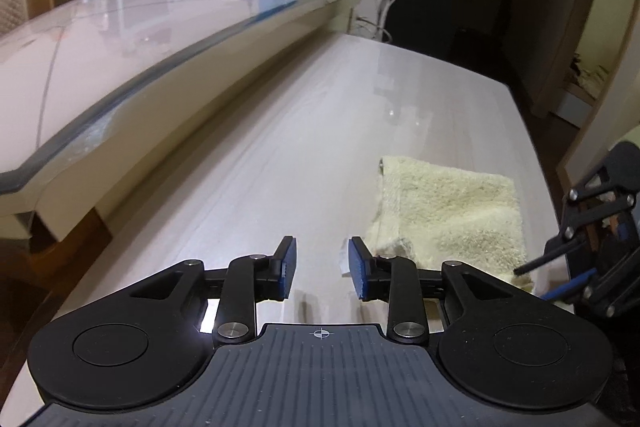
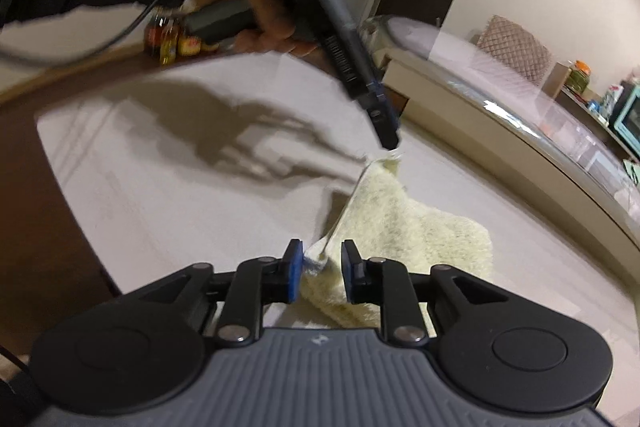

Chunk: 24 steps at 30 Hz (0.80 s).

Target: Fold towel

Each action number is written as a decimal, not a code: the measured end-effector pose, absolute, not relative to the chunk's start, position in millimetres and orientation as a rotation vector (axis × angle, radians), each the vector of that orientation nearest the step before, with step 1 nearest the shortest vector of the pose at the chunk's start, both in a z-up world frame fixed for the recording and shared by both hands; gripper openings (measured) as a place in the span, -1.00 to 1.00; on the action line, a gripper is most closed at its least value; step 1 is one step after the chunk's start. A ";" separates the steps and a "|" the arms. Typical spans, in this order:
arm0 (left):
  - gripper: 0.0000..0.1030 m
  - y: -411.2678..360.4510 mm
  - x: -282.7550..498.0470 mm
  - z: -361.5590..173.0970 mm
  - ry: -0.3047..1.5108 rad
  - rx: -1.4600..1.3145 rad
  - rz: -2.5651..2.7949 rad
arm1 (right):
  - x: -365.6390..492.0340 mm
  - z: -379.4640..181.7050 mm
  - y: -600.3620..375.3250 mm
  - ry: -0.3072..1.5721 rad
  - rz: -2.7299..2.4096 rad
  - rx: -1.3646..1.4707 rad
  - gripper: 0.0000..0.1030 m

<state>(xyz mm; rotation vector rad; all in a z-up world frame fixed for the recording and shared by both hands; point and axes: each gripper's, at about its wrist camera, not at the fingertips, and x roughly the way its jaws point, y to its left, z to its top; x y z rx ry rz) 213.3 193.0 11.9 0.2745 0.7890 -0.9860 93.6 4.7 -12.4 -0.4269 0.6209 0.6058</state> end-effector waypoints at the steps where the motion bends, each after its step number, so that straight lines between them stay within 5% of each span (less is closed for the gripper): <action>1: -0.38 194.0 211.6 12.7 0.800 0.263 -0.980 | 96.0 -12.4 -2.1 0.623 0.608 -0.403 -0.55; 13: 0.09 224.8 194.3 -2.2 1.027 -0.361 -0.858 | 126.5 -10.1 -54.5 0.571 0.524 -0.359 -0.25; 22: 0.02 203.6 193.2 -23.3 1.090 -0.434 -0.739 | 129.0 -14.9 -78.9 0.570 0.495 -0.325 -0.19; 24: -0.24 207.5 190.9 -25.8 1.089 -0.444 -0.730 | 129.8 -15.7 -81.4 0.571 0.491 -0.321 -0.18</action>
